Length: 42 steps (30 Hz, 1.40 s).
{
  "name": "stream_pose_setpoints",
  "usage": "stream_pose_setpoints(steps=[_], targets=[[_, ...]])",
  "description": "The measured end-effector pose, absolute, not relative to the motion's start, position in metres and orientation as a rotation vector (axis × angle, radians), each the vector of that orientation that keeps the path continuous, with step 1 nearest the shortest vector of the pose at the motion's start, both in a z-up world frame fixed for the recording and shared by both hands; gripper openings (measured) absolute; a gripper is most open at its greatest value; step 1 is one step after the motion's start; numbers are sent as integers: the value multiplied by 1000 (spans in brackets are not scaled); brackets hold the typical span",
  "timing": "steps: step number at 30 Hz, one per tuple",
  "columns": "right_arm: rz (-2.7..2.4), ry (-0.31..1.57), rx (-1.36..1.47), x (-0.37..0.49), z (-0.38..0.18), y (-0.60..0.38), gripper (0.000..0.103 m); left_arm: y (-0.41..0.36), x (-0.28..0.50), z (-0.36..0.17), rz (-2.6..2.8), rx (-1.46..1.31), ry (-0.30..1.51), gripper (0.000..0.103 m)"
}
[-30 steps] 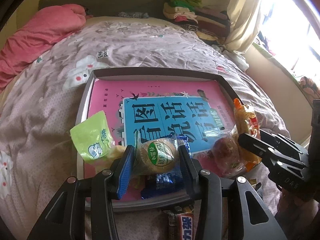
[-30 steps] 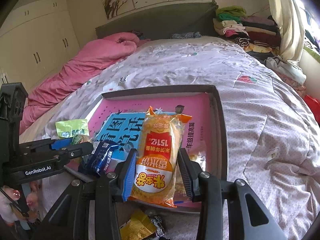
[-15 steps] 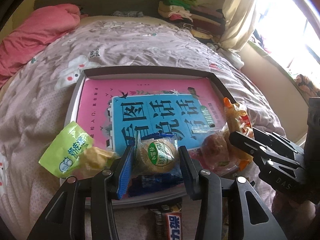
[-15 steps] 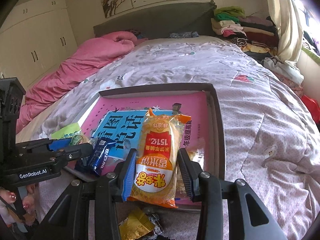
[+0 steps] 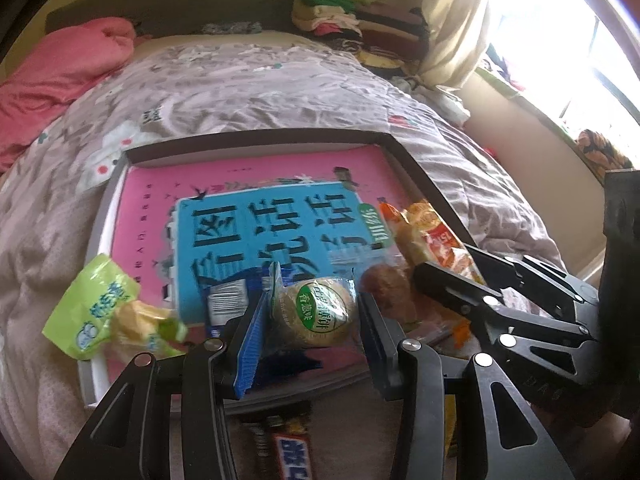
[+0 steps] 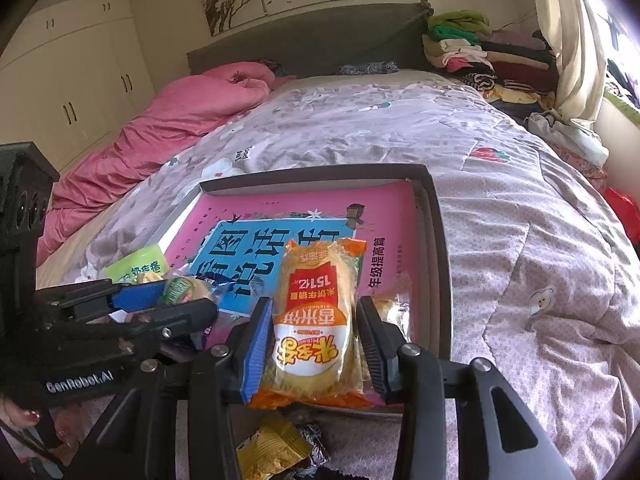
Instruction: Organize snacks
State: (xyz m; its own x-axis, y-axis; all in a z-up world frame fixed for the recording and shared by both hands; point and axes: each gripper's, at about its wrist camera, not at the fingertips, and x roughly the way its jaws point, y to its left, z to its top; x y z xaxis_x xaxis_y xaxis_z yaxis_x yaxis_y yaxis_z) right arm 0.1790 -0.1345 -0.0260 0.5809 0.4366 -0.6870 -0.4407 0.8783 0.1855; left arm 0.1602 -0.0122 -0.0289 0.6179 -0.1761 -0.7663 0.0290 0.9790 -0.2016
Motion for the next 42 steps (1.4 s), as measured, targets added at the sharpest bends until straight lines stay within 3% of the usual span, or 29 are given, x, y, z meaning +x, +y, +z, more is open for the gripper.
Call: stream_pose_setpoints(steps=[18,33,37,42], targets=[[490,797,48,179,-17,-152,43,-23,167,-31,-121,-164,913,47],[489,796,56,179,-16,-156,43,-24,167,-31,-106,-152,925,53],[494,791,64,178,-15,-157,43,-23,165,-28,-103,-151,922,60],[500,788,73,178,-13,-158,43,-23,164,-25,-105,-151,917,62]])
